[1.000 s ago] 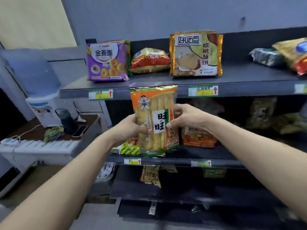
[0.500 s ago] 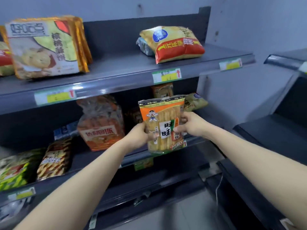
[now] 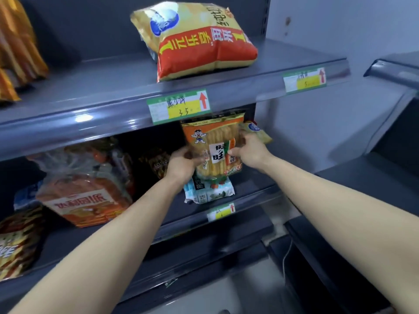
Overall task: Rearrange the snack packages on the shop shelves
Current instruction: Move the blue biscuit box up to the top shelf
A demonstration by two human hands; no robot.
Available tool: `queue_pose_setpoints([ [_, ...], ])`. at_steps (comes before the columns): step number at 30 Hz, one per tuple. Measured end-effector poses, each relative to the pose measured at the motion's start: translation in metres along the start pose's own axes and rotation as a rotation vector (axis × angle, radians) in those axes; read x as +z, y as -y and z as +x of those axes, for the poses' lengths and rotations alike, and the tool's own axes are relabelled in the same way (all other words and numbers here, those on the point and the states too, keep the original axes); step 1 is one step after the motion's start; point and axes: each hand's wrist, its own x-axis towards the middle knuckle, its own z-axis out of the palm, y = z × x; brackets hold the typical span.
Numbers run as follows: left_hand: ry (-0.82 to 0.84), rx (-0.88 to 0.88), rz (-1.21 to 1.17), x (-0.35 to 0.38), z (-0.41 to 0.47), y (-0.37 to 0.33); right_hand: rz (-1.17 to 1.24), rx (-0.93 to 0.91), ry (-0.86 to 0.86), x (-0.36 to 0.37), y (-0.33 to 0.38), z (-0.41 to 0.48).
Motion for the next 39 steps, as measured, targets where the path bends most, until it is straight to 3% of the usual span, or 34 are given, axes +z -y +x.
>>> queue_pose_setpoints([
  [6, -0.12, 0.026, 0.024, 0.005, 0.062, 0.009, -0.318, -0.012, -0.081, 0.02, 0.006, 0.072],
  [11, -0.154, -0.009, 0.055, 0.013, 0.098, 0.038, -0.376, -0.034, -0.044, 0.037, -0.018, 0.105],
  [19, -0.125, -0.102, 0.143, 0.024, 0.116, 0.073, -0.211, -0.028, 0.037, 0.061, -0.063, 0.121],
  [24, -0.175, -0.063, 0.155, 0.025, 0.124, 0.07, -0.086, -0.004, 0.085, 0.064, -0.066, 0.133],
  [39, -0.161, -0.152, -0.003, 0.03, 0.13, 0.085, -0.138, 0.03, 0.123, 0.073, -0.082, 0.123],
])
